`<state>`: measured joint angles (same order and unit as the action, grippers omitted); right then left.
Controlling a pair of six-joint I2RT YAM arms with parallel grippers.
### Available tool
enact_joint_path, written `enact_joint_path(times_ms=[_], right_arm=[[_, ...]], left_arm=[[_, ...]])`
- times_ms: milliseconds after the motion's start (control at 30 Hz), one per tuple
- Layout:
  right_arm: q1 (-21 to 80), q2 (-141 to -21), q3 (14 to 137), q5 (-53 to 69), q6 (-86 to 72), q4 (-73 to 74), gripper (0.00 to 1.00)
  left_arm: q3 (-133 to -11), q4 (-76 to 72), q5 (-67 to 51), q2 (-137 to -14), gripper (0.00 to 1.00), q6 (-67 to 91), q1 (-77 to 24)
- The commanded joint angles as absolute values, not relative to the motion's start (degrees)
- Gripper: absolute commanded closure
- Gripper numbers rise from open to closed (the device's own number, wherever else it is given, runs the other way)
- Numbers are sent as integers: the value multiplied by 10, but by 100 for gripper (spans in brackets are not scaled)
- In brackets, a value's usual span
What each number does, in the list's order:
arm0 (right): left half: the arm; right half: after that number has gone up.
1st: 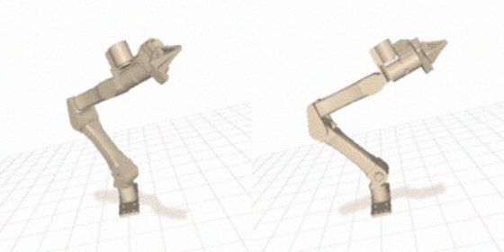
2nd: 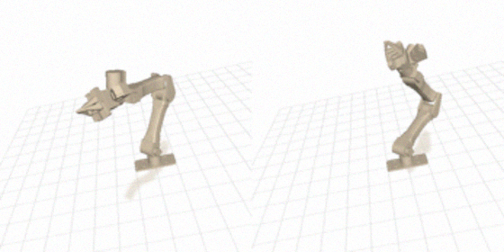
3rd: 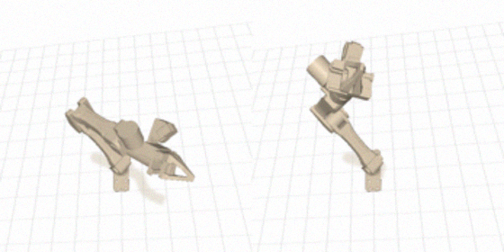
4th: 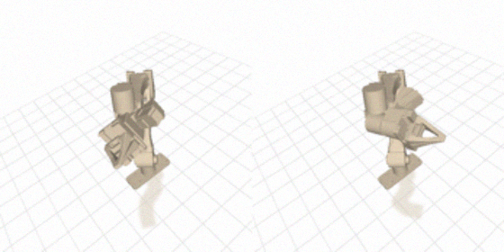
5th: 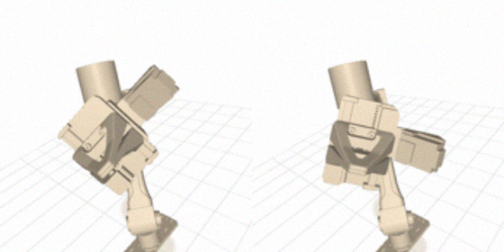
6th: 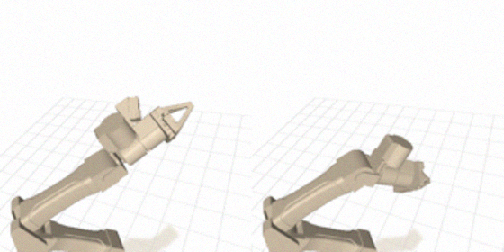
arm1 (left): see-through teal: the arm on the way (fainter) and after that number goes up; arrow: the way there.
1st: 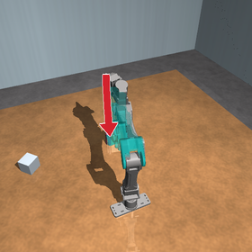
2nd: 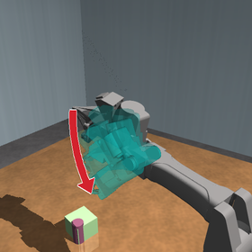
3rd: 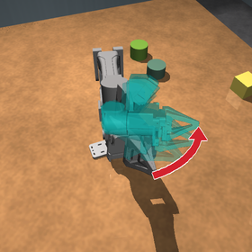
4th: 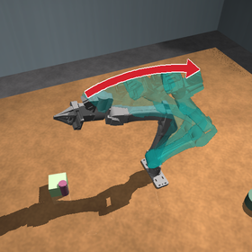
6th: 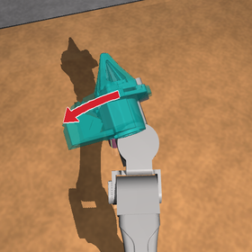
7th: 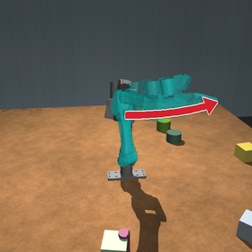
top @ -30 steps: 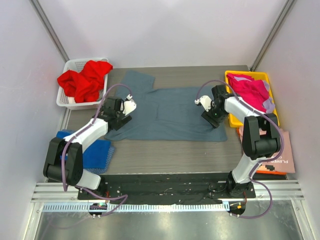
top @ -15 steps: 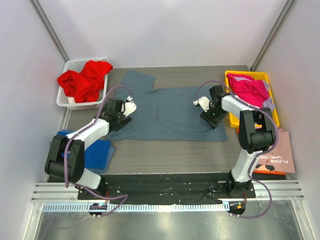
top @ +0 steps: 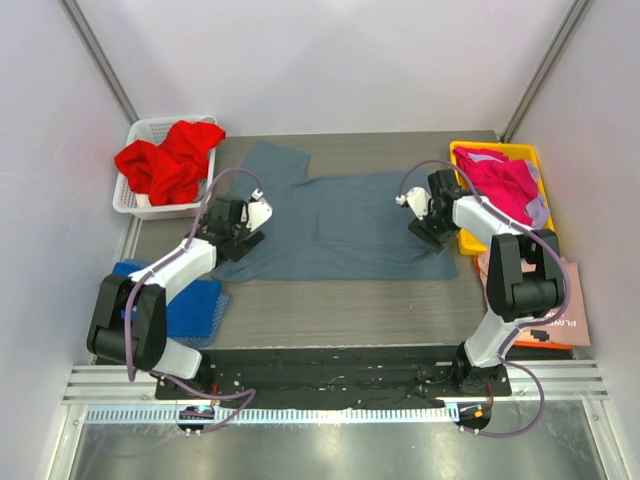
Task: Fold and stack the t-shirts
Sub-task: Fold the flattened tshirt in 1/3 of the way
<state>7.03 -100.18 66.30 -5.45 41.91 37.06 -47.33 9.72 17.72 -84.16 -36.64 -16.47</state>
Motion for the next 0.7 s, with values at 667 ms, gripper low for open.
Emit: enact_joint_path(times_ms=[667], right_arm=[[71, -896, 551, 38, 323, 262, 32]], left_arm=[[-511, 113, 95, -928, 0, -296, -174]])
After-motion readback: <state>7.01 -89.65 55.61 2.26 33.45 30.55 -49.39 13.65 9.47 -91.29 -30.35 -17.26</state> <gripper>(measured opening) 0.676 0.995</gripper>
